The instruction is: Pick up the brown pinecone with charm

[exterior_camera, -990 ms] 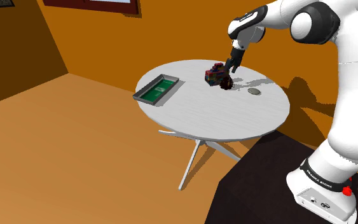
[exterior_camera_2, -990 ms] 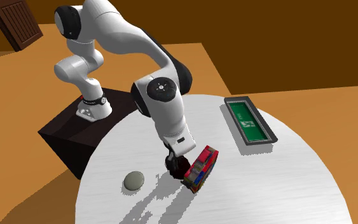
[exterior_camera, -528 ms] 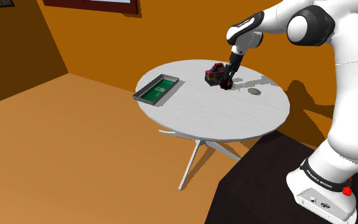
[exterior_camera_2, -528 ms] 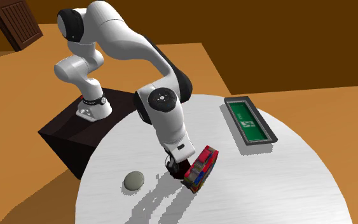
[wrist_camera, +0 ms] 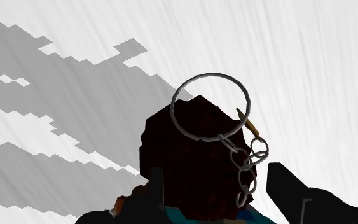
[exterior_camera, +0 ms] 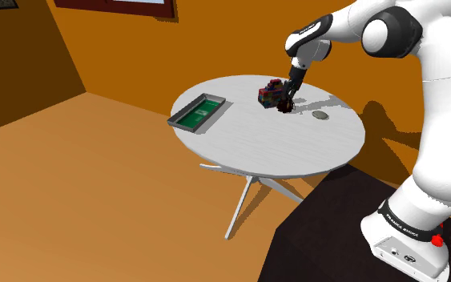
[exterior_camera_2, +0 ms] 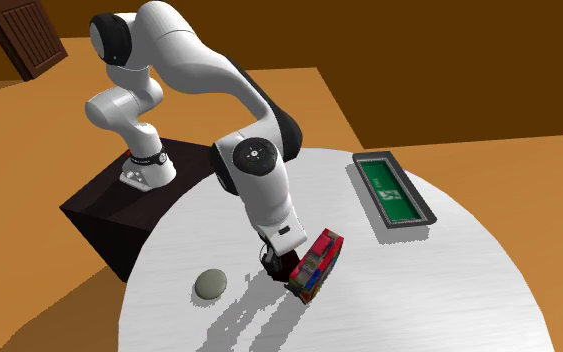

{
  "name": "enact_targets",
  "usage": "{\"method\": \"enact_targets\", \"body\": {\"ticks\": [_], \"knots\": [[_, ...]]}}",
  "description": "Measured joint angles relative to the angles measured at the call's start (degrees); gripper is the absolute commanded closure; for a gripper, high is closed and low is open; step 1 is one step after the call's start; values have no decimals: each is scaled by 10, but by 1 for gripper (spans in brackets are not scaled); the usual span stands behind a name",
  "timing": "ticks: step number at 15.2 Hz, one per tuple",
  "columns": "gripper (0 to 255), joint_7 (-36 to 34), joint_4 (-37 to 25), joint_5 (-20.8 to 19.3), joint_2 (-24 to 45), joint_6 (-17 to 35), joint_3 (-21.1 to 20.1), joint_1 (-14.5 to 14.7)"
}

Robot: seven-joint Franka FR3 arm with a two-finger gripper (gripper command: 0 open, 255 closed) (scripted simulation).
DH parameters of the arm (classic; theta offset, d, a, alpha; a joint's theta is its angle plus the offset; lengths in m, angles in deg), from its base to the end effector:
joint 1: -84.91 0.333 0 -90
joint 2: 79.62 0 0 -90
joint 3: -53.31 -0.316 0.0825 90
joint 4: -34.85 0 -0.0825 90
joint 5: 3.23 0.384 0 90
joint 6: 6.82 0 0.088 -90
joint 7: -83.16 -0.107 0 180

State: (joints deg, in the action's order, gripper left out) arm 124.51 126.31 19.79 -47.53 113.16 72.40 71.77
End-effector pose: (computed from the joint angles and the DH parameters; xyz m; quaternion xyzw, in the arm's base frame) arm 0.6065 -0.3236 0.3185 -0.9963 0.0011 -0.0417 0.0745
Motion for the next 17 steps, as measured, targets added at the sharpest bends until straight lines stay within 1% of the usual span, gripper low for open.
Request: {"method": "enact_targets", "body": {"ticks": [7,17], "knots": [[255,-10,-12,-10,-16,-29,5,2],[255,-27,-51,-25,-40,-89,12,2]]}}
